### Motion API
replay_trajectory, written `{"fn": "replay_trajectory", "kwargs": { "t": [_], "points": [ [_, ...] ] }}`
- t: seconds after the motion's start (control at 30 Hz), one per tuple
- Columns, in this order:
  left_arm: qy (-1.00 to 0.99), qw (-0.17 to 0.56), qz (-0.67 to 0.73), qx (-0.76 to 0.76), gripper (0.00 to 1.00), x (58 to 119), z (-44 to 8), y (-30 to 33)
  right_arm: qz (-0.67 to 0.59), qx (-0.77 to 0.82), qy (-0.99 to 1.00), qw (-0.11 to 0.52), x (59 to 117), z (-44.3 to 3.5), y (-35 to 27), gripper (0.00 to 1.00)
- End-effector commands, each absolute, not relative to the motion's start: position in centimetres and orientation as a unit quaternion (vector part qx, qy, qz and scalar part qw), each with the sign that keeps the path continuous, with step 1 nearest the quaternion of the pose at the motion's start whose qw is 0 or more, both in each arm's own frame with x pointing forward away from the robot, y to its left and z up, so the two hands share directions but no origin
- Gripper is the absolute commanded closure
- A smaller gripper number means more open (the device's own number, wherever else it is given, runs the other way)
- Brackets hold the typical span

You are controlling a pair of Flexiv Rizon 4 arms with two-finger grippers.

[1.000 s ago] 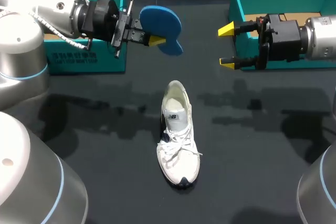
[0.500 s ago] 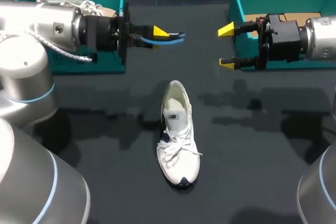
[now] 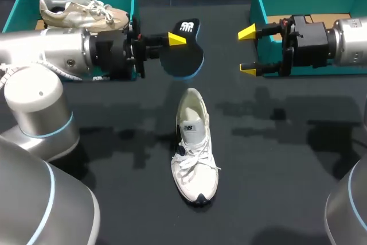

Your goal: Take the shoe out of the shoebox, open the shoe tongue, remove and reinsert the insole, then place the shoe into the shoebox

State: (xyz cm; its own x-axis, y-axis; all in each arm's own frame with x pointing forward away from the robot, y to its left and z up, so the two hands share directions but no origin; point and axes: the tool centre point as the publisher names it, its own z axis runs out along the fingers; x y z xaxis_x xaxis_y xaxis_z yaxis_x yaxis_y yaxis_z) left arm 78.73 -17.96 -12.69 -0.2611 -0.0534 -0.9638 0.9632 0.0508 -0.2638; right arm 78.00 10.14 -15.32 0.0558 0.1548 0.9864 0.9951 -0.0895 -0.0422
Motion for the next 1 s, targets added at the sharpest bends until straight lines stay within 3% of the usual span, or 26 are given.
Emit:
{"fn": "replay_trajectory", "kwargs": {
  "t": [0.03,1.0],
  "points": [
    [0.529,0.559,-0.473,0.429,1.0,78.3,-12.9,-18.2,-0.468,-0.572,-0.503,0.448,77.9,-15.3,10.2,0.0],
    [0.562,0.523,-0.446,0.46,1.0,79.4,-14.9,-20.6,-0.463,-0.504,-0.571,0.454,75.9,-16.1,13.6,0.0]
  ]
}}
